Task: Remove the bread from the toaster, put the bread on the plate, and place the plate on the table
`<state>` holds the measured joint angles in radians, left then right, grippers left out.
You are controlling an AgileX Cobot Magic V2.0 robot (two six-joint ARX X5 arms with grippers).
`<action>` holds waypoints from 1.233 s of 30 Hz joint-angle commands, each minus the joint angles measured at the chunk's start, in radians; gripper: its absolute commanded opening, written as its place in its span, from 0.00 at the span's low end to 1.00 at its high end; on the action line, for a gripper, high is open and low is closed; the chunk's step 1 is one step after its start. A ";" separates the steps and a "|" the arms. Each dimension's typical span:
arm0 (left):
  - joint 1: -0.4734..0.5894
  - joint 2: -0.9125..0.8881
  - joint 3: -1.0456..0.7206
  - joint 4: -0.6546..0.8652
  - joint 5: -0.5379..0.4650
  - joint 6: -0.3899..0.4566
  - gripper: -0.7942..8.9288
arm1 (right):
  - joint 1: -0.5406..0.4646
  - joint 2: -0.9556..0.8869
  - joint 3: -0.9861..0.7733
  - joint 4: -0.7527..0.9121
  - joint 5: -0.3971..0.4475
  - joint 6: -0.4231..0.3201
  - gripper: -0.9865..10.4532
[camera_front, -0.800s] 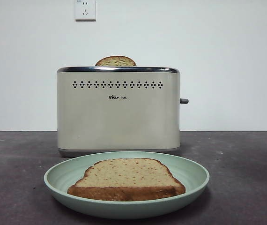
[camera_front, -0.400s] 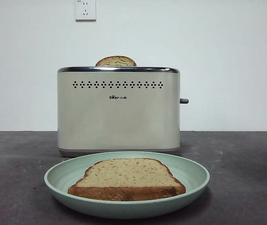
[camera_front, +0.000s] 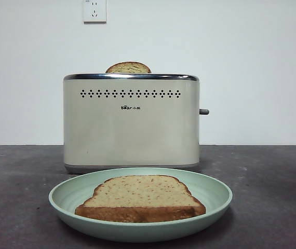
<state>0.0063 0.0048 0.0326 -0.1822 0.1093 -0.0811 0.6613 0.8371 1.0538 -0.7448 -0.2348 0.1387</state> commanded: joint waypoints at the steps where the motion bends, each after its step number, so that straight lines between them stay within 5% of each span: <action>1: 0.002 -0.002 -0.012 -0.028 0.002 -0.009 0.09 | 0.010 0.003 0.008 0.008 0.000 0.007 0.09; 13: 0.002 -0.002 -0.012 -0.028 0.002 -0.009 0.09 | 0.010 0.003 0.009 0.008 0.000 0.007 0.09; 16: 0.002 -0.002 -0.012 -0.028 0.002 -0.009 0.09 | -0.013 -0.020 0.008 0.021 0.035 -0.062 0.09; 20: 0.002 -0.002 -0.012 -0.028 0.002 -0.009 0.09 | -0.140 -0.070 0.005 0.077 0.077 -0.130 0.09; 26: 0.002 -0.002 -0.012 -0.028 0.002 -0.009 0.09 | -0.405 -0.148 -0.074 0.192 -0.050 -0.131 0.09; 37: 0.002 -0.002 -0.012 -0.028 0.002 -0.009 0.09 | -0.661 -0.473 -0.554 0.604 -0.037 -0.131 0.09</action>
<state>0.0063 0.0048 0.0326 -0.1822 0.1093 -0.0887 0.0074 0.3786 0.5365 -0.1654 -0.2790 0.0208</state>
